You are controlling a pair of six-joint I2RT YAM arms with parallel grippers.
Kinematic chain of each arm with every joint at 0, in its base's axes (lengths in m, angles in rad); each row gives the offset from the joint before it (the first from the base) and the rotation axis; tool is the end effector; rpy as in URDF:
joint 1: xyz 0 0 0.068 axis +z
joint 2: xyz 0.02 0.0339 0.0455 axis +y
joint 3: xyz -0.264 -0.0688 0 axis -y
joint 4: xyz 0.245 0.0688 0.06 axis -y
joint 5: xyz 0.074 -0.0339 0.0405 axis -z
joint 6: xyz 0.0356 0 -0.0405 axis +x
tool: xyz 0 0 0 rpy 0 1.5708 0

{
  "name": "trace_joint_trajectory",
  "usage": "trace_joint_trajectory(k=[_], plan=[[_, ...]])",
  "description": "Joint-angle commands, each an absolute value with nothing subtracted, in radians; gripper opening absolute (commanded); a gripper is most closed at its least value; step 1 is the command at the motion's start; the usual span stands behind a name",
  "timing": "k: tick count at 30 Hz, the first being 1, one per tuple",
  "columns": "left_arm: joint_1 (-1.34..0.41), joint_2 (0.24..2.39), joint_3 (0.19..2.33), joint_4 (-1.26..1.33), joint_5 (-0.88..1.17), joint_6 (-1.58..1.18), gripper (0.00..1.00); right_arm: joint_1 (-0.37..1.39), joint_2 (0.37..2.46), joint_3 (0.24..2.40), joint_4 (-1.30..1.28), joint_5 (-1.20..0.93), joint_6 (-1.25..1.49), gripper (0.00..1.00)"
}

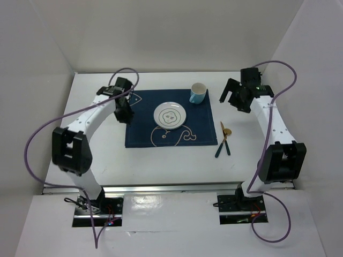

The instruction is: Set the dinner table for one person

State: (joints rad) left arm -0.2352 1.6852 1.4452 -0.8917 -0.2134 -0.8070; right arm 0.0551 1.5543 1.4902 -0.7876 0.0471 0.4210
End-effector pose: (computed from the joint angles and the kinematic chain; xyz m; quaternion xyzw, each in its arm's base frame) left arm 0.3408 -0.0739 0.2773 -0.2959 0.9245 -0.0177 0.2396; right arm 0.3357 0.0168 0.3392 0.1784 0.9187 0.0615 0.3470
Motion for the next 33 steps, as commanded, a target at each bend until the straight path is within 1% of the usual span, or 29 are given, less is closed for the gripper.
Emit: trace_joint_trajectory(k=[1,4,6,8,15,16,17,18,19,20,21,22,23,24,27,30,31,33], plan=[[-0.296,1.861,1.557,-0.991,-0.230,-0.661,0.00,0.016,1.499,1.405,-0.828,-0.023,0.426,1.00],[-0.330,1.995,1.650,-1.025,-0.221,-0.640,0.00,-0.009,1.462,1.307,-0.839,-0.061,0.449,1.00],[-0.340,2.042,1.690,-1.035,-0.230,-0.640,0.00,-0.031,1.441,1.217,-0.815,-0.099,0.459,1.00],[-0.351,2.100,1.718,-1.035,-0.258,-0.631,0.00,-0.031,1.425,1.136,-0.795,-0.100,0.468,0.97],[-0.382,2.198,1.770,-1.068,-0.276,-0.592,0.00,-0.040,1.416,0.990,-0.720,-0.141,0.517,0.97],[-0.382,2.198,1.770,-1.068,-0.276,-0.592,0.00,-0.040,1.416,0.989,-0.709,-0.141,0.517,0.96],[-0.393,2.198,1.770,-1.068,-0.276,-0.592,0.01,-0.040,1.426,0.980,-0.709,-0.130,0.517,0.91],[-0.393,2.198,1.770,-1.068,-0.287,-0.592,0.10,-0.040,1.427,0.980,-0.700,-0.130,0.517,0.88],[-0.393,2.198,1.770,-1.068,-0.287,-0.592,0.10,-0.040,1.436,0.980,-0.699,-0.130,0.517,0.84],[-0.393,2.198,1.770,-1.068,-0.287,-0.592,0.20,-0.031,1.436,0.980,-0.699,-0.120,0.517,0.80],[-0.393,2.188,1.770,-1.068,-0.287,-0.592,0.27,-0.031,1.448,0.971,-0.699,-0.120,0.526,0.74],[-0.393,2.187,1.770,-1.068,-0.287,-0.592,0.34,-0.015,1.448,0.971,-0.699,-0.111,0.526,0.73],[-0.393,2.187,1.770,-1.068,-0.287,-0.592,0.37,0.004,1.448,0.960,-0.699,-0.101,0.537,0.73],[-0.393,2.187,1.782,-1.068,-0.287,-0.592,0.44,0.015,1.457,0.960,-0.690,-0.101,0.537,0.73],[-0.402,2.165,1.793,-1.081,-0.301,-0.592,0.46,0.049,1.477,0.917,-0.666,-0.092,0.566,0.73],[-0.402,2.143,1.807,-1.081,-0.301,-0.592,0.59,0.074,1.503,0.888,-0.641,-0.081,0.590,0.70],[-0.402,2.132,1.828,-1.097,-0.301,-0.592,0.69,0.074,1.503,0.876,-0.631,-0.081,0.591,0.70],[-0.411,2.132,1.867,-1.133,-0.313,-0.583,0.75,0.097,1.529,0.865,-0.618,-0.054,0.600,0.67]])
